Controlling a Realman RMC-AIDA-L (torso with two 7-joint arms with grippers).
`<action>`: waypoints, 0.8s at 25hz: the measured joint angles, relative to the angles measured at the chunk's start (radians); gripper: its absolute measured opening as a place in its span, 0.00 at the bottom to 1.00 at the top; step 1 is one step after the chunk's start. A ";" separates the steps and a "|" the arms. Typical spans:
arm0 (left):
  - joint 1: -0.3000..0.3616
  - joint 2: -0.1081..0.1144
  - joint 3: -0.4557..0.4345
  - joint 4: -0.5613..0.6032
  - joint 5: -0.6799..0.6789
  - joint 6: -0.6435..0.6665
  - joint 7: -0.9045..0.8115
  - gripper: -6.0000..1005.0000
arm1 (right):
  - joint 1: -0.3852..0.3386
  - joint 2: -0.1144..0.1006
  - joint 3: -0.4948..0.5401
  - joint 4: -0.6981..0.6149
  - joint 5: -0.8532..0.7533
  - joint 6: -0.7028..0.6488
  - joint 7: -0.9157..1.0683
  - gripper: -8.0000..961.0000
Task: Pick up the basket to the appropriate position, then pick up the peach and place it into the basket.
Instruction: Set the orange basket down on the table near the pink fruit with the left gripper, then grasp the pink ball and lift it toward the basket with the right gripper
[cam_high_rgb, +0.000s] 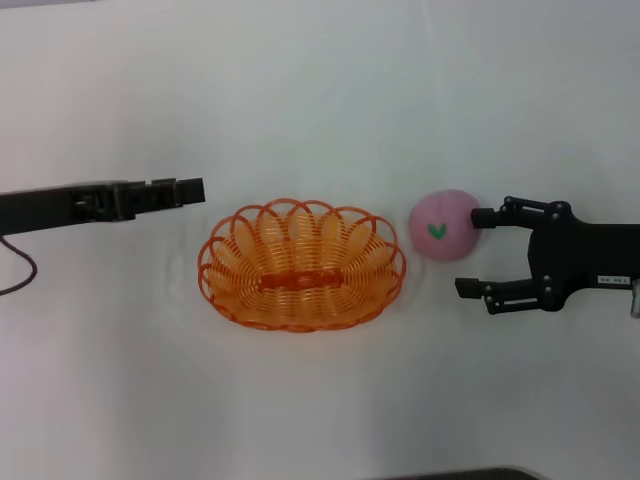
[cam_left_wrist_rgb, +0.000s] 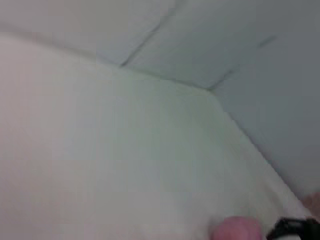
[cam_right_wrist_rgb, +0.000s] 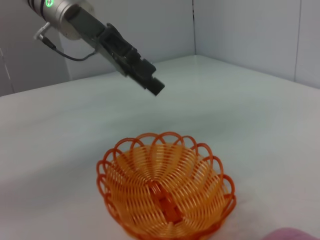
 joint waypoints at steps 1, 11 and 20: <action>0.002 0.000 0.000 0.002 -0.009 0.008 0.051 0.56 | 0.000 0.000 0.002 0.000 0.001 0.000 0.000 0.98; 0.107 -0.012 -0.013 -0.043 -0.297 0.202 0.816 0.56 | 0.002 0.000 0.012 0.001 0.005 0.006 0.007 0.98; 0.148 -0.010 -0.019 -0.082 -0.222 0.179 1.024 0.69 | 0.002 0.000 0.019 -0.001 0.005 0.006 0.025 0.98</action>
